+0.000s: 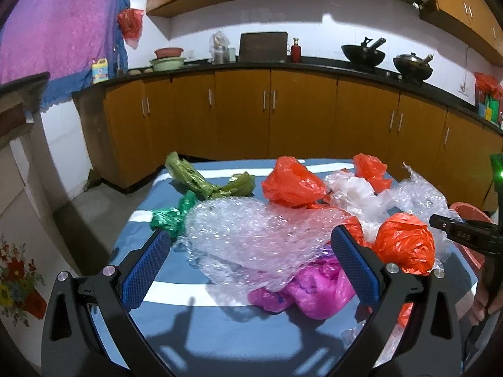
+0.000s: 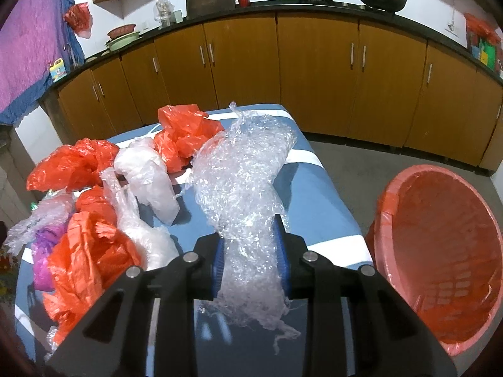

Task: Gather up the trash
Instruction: 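Lift the bubble wrap with the right gripper while the left gripper grasps the large bubble wrap sheet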

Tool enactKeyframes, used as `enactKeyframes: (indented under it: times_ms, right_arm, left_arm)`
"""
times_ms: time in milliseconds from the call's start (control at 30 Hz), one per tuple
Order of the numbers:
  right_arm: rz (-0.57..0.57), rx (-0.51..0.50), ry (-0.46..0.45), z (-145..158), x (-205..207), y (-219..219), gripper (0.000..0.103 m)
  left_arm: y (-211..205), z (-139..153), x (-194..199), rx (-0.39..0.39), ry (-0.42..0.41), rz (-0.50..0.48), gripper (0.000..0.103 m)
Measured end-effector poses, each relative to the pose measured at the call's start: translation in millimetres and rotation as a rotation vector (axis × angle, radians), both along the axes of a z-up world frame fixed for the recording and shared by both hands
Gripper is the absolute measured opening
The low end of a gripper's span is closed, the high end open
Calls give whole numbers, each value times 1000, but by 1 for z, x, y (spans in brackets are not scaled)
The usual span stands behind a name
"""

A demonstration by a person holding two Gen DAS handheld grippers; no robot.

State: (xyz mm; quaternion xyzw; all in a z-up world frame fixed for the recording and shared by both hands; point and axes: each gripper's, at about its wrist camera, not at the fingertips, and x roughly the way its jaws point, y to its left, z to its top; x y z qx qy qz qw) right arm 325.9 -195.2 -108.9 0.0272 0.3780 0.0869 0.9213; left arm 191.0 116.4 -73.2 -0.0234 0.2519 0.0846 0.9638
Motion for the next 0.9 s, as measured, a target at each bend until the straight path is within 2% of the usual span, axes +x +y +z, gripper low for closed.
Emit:
enactKeyframes:
  times_ms: [267, 333, 533, 800, 900]
  right_arm:
    - [-6, -3, 7, 1, -6, -3, 28]
    - [-7, -6, 4, 2, -7, -4, 28]
    - [-11, -14, -3, 2, -10, -4, 28]
    - [-17, -12, -9, 5, -13, -5, 28]
    - [-19, -9, -15, 7, -15, -8, 28]
  left_arm:
    - [-2, -19, 15, -47, 69, -34, 101]
    - [0, -21, 17, -61, 69, -46, 96]
    - [2, -19, 24, -88, 71, -81, 69]
    - [-1, -20, 25, -113, 74, -124, 16]
    - [-1, -17, 23, -111, 63, -130, 7]
